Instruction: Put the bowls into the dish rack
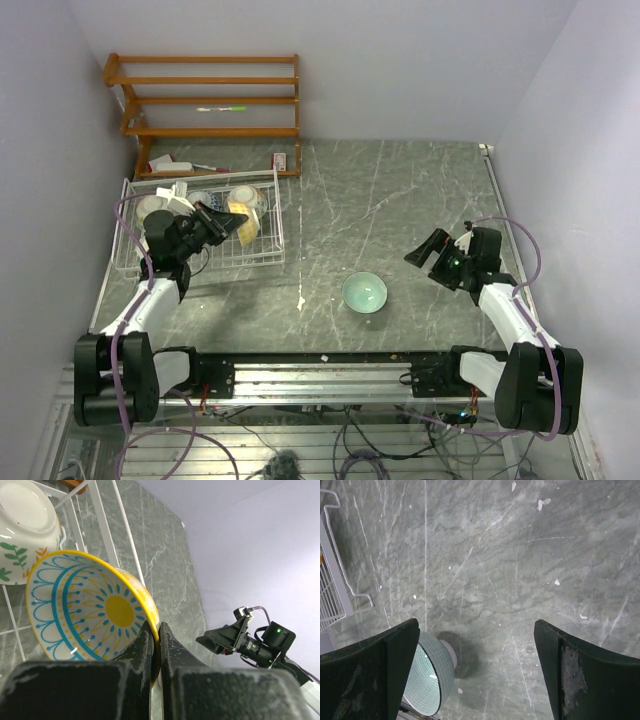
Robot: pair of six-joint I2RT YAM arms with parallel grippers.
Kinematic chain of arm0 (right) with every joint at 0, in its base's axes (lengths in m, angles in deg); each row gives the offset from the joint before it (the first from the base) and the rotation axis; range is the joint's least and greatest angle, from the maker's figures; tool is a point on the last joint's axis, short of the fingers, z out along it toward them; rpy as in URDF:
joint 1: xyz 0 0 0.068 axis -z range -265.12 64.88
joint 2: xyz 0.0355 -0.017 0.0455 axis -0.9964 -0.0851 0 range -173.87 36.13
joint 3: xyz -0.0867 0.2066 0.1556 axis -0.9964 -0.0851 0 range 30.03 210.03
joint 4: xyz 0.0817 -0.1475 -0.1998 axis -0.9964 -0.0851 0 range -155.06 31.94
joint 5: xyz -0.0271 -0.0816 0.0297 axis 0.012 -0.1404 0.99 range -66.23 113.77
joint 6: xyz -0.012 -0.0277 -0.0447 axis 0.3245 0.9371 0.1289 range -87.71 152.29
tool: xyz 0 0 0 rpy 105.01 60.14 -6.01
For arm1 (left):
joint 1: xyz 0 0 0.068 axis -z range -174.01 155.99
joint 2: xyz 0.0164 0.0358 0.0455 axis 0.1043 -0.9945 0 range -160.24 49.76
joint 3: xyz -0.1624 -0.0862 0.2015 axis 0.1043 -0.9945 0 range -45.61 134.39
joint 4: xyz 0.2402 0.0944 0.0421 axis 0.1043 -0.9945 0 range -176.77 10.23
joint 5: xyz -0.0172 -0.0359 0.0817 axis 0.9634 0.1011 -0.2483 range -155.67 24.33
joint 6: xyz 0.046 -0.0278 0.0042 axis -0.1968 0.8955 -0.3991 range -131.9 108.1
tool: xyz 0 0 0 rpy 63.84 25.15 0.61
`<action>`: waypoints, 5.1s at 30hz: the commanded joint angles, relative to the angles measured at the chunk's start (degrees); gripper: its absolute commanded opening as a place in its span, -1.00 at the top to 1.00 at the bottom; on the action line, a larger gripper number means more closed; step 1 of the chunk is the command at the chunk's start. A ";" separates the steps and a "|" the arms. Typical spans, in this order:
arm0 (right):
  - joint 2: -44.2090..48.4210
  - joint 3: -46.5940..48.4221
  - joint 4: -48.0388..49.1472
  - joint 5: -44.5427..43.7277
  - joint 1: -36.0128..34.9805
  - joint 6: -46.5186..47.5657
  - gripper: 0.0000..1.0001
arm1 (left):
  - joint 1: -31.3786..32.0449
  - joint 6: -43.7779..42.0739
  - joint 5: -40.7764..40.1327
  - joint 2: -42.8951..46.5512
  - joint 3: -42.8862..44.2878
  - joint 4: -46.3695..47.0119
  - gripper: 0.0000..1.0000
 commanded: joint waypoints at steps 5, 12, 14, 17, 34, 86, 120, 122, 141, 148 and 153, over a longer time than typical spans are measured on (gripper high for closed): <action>-0.88 -1.12 2.11 0.28 0.22 -0.01 -0.97 | -0.77 5.21 5.04 -4.67 -2.37 13.65 0.86; -1.98 -1.71 3.28 0.51 0.23 -0.07 -0.97 | -0.86 4.14 4.44 -7.49 -2.84 11.26 0.85; -2.07 -1.88 3.54 0.45 0.22 -0.07 -0.97 | -0.79 4.19 4.13 -7.98 -3.02 11.04 0.85; -2.39 -2.22 4.28 0.61 0.22 -0.24 -0.97 | -0.86 5.14 4.01 -9.38 -4.22 12.84 0.86; -4.75 -1.69 5.05 0.94 0.22 0.63 -0.97 | -5.59 4.82 4.00 -20.36 -11.27 21.57 0.63; -6.49 -1.54 6.39 2.27 0.22 1.03 -0.97 | -14.90 -10.12 -11.63 -6.37 -4.83 -13.16 -0.74; -6.78 -3.03 8.04 3.76 0.19 0.80 -0.98 | 16.43 -21.39 -60.07 -8.04 22.34 -50.54 -0.99; -6.83 -2.99 8.14 3.68 0.21 0.70 -0.98 | 16.67 -21.64 -60.02 -8.85 22.41 -50.21 -0.98; -6.70 -3.33 8.30 3.26 0.25 0.69 -0.98 | 17.51 -22.28 -61.17 -10.12 22.89 -50.42 -0.28; -6.76 -3.08 7.92 3.52 0.22 1.05 -0.98 | 17.42 -20.94 -67.94 -8.76 22.12 -52.57 -0.26; -6.63 -3.07 7.84 3.57 0.22 1.20 -0.98 | 17.34 -20.83 -71.05 -9.34 22.96 -53.22 -0.27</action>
